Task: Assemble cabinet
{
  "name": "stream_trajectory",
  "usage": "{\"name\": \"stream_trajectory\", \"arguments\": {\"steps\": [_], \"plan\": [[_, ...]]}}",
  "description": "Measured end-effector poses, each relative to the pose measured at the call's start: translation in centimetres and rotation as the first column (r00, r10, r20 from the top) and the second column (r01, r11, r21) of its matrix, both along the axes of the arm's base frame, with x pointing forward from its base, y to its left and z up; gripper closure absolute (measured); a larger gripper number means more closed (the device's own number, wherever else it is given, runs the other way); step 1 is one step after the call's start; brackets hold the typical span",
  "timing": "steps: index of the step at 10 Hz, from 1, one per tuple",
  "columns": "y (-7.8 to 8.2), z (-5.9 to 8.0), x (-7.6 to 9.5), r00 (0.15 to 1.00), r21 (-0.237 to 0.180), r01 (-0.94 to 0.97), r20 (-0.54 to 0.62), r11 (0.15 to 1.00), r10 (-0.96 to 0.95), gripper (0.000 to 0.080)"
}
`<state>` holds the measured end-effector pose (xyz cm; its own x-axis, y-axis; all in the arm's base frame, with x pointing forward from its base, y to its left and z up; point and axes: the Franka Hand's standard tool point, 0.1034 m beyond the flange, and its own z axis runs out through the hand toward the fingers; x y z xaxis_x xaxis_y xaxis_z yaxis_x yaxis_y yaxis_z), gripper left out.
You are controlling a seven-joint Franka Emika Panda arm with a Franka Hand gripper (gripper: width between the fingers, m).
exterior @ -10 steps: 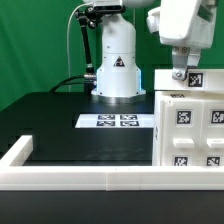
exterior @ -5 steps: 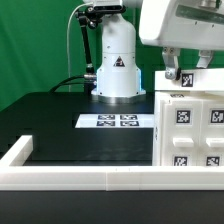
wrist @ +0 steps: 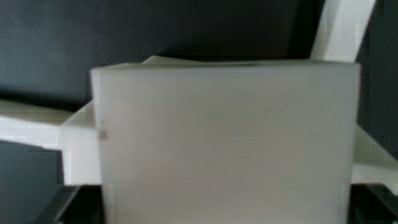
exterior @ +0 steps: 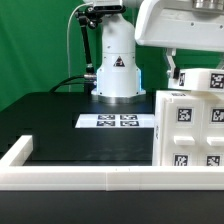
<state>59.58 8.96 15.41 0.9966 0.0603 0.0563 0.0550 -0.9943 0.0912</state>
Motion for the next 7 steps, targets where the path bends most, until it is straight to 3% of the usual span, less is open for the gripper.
{"name": "stream_trajectory", "arguments": {"steps": [4, 7], "plan": [[0.25, -0.03, -0.04, 0.976, 0.026, 0.219, 0.014, 0.975, -0.219, 0.0233], [0.64, -0.1, -0.02, 0.891, 0.064, 0.45, 0.027, 0.891, -0.452, 0.0233]]}}
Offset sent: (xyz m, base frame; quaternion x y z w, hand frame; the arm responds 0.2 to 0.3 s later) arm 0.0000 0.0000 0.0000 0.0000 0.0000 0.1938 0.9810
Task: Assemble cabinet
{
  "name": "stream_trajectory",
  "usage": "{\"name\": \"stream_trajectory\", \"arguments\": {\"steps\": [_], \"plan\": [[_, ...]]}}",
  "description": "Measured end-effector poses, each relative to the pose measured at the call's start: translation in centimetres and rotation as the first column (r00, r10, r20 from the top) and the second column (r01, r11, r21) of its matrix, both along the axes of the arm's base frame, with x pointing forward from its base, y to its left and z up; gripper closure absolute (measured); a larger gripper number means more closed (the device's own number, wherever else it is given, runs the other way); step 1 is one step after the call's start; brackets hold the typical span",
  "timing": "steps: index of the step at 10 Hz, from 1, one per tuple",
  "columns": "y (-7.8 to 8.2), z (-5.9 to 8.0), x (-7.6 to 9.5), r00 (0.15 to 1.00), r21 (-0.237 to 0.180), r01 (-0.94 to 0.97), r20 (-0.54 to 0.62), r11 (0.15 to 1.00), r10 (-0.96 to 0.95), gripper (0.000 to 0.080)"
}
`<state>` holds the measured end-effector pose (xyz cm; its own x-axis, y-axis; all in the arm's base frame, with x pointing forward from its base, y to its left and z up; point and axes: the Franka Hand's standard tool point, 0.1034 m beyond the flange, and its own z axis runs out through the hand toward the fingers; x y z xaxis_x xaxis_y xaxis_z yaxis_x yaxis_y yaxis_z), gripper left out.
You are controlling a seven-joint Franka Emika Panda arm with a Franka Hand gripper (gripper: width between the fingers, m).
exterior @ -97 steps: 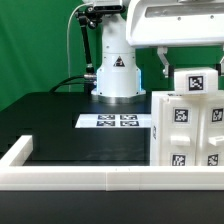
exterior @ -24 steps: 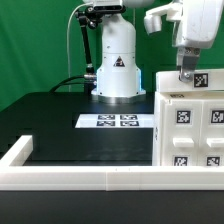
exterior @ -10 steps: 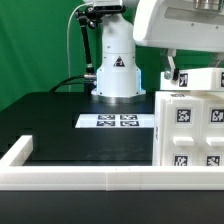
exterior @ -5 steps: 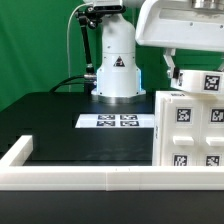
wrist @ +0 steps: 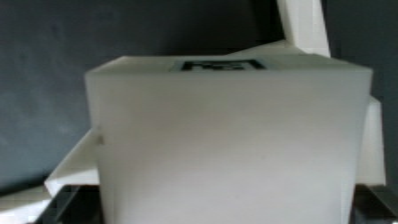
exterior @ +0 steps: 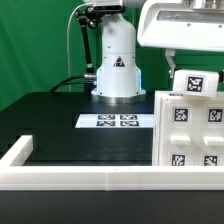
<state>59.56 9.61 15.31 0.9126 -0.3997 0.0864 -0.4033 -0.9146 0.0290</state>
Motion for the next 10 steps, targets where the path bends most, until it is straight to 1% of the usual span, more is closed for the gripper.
{"name": "stream_trajectory", "arguments": {"steps": [1, 2, 4, 5, 6, 8, 9, 10], "plan": [[0.33, -0.04, -0.01, 0.989, 0.027, 0.14, 0.047, 0.99, -0.141, 0.0233], [0.39, -0.1, -0.2, 0.953, 0.08, 0.289, 0.066, 0.954, -0.295, 0.0233], [0.74, -0.02, -0.09, 0.868, 0.12, 0.484, 0.055, 0.867, -0.493, 0.0233], [0.76, -0.02, 0.02, 0.822, 0.149, 0.556, 0.044, 0.818, -0.567, 0.0233], [0.8, -0.03, 0.13, 0.76, 0.179, 0.634, 0.031, 0.752, -0.649, 0.0233], [0.92, 0.0, 0.38, 0.595, 0.232, 0.782, -0.003, 0.578, -0.804, 0.0233], [1.03, 0.04, 0.4, 0.521, 0.241, 0.832, -0.027, 0.5, -0.853, 0.0233], [1.16, 0.13, 0.36, 0.494, 0.227, 0.852, -0.048, 0.472, -0.868, 0.0233]]}}
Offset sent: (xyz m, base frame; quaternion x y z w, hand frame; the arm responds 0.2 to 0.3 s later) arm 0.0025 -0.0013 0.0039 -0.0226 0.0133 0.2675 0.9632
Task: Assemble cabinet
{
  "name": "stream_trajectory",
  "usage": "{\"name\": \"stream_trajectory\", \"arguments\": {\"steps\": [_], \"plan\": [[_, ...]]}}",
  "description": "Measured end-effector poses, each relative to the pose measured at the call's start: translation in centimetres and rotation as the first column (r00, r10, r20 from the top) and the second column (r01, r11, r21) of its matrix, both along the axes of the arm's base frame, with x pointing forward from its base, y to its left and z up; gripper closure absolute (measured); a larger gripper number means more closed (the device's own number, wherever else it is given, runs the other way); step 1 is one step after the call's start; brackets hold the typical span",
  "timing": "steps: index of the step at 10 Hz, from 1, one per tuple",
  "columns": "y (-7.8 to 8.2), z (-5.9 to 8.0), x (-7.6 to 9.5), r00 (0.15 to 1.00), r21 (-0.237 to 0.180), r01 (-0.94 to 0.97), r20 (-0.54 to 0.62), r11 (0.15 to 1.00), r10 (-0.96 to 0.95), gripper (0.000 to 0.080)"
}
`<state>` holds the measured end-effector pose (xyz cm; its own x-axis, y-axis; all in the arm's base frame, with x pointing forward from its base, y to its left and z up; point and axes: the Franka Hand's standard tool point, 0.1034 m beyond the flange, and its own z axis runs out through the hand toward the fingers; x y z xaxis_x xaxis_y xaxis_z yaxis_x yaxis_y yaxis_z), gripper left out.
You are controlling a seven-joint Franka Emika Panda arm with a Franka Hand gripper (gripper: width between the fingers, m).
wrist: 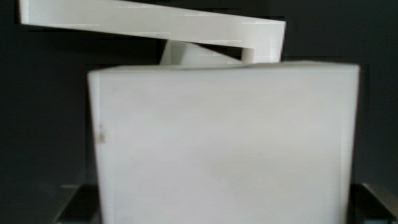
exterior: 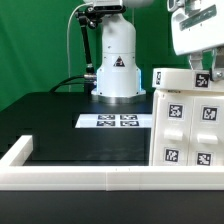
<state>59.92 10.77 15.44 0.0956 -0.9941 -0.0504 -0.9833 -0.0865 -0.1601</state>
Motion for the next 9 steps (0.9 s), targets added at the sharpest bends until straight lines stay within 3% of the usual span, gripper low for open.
{"name": "stream_trajectory", "arguments": {"steps": [1, 3, 7, 9], "plan": [[0.2, 0.0, 0.0, 0.997, 0.025, 0.077, -0.003, 0.997, -0.077, 0.0233], [0.5, -0.1, 0.0, 0.994, 0.04, 0.107, -0.008, 0.993, -0.107, 0.0033], [0.4, 0.4, -0.1, 0.999, 0.045, 0.035, 0.003, 0.998, -0.036, 0.0002], [0.5, 1.5, -0.2, 1.0, 0.061, 0.016, 0.016, 0.998, -0.017, 0.0003]]}}
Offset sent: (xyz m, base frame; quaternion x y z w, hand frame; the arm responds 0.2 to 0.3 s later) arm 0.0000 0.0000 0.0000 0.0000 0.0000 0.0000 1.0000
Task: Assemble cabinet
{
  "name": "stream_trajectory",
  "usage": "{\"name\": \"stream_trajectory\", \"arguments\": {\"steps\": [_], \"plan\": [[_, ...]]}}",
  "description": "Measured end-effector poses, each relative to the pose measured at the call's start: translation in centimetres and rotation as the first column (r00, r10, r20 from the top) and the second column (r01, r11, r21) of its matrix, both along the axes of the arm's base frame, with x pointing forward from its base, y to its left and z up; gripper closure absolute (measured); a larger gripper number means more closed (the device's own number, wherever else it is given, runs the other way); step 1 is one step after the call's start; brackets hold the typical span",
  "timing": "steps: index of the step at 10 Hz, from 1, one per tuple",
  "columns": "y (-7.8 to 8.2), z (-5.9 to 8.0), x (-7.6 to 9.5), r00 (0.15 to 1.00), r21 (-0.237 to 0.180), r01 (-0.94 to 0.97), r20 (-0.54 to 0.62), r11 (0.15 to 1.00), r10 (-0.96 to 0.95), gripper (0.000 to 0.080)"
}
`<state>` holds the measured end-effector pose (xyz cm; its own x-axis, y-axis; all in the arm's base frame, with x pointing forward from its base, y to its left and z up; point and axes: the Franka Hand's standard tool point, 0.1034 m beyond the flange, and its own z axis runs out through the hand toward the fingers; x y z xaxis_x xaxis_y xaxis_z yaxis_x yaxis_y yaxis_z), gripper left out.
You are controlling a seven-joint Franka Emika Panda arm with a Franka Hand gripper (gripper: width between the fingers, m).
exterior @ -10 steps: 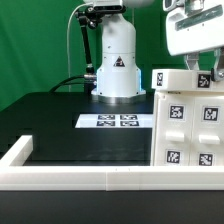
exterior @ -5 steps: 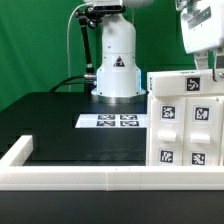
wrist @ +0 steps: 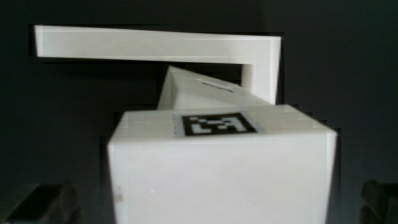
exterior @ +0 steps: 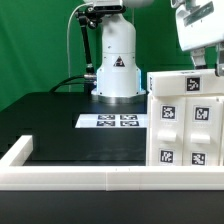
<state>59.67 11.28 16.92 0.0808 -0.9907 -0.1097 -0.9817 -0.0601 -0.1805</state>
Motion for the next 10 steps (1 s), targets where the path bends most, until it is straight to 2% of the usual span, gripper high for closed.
{"name": "stream_trajectory", "arguments": {"steps": [2, 5, 7, 10], "plan": [[0.02, 0.85, 0.05, 1.0, 0.017, -0.015, 0.016, 1.0, 0.015, 0.0003], [0.07, 0.7, 0.03, 0.998, 0.007, -0.063, 0.018, 0.998, 0.062, 0.0003], [0.15, 1.05, 0.33, 0.945, -0.042, -0.324, 0.033, 0.945, 0.325, 0.0003], [0.2, 1.39, 0.9, 0.797, -0.112, -0.594, 0.05, 0.796, 0.602, 0.0003]]}}
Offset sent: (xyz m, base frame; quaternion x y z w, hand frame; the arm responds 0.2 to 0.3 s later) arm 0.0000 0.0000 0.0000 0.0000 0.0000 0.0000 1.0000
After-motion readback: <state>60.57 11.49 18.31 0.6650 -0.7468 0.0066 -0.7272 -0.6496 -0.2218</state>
